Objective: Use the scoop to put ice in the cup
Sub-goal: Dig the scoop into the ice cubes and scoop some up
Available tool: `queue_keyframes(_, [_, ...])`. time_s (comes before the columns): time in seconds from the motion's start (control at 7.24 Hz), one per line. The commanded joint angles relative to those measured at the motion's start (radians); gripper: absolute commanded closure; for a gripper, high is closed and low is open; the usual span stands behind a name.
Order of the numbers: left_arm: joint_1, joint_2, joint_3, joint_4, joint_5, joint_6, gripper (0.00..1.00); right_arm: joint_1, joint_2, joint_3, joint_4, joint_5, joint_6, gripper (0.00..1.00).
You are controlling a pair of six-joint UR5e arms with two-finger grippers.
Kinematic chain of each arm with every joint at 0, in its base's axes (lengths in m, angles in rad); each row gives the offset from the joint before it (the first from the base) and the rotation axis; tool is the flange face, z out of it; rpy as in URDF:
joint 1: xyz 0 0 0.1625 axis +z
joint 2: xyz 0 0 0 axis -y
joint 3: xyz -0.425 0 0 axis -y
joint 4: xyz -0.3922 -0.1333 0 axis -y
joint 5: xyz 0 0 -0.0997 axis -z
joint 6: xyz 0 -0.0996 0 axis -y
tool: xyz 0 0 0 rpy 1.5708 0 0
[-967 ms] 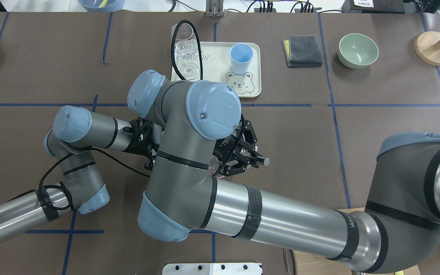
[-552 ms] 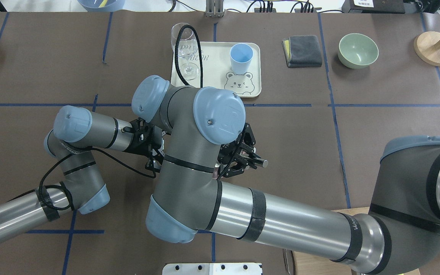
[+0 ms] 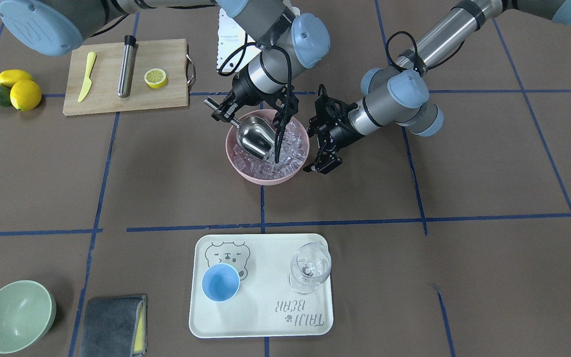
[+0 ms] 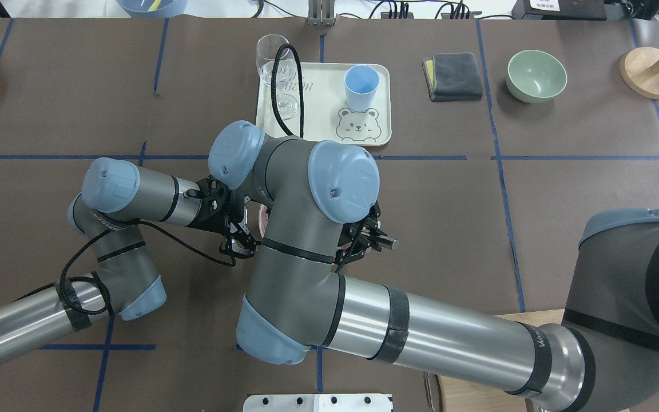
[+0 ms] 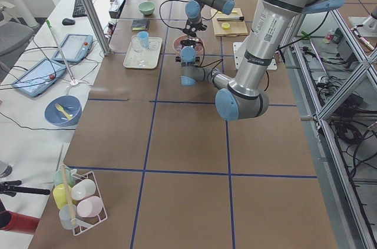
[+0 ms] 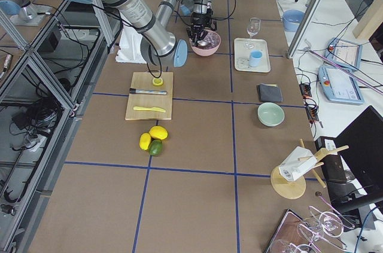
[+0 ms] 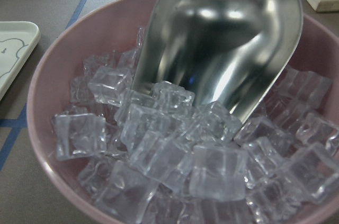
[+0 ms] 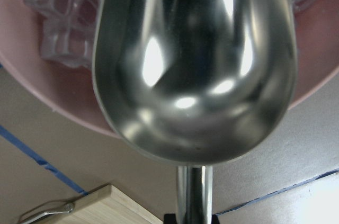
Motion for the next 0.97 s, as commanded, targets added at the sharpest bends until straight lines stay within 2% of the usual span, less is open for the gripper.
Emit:
queue_keyframes(0.0, [0.000, 0.000, 0.000, 0.000, 0.005, 0.001, 0.00, 0.001, -0.066, 0.047, 0.096, -0.002, 0.024, 1.00])
queue_keyframes(0.41, [0.000, -0.005, 0.000, 0.002, 0.020, -0.001, 0.00, 0.001, -0.168, 0.207, 0.107, -0.005, 0.026, 1.00])
queue_keyframes(0.83, [0.000, -0.003, 0.000, 0.002, 0.020, -0.001, 0.00, 0.001, -0.206, 0.235, 0.184, -0.005, 0.032, 1.00])
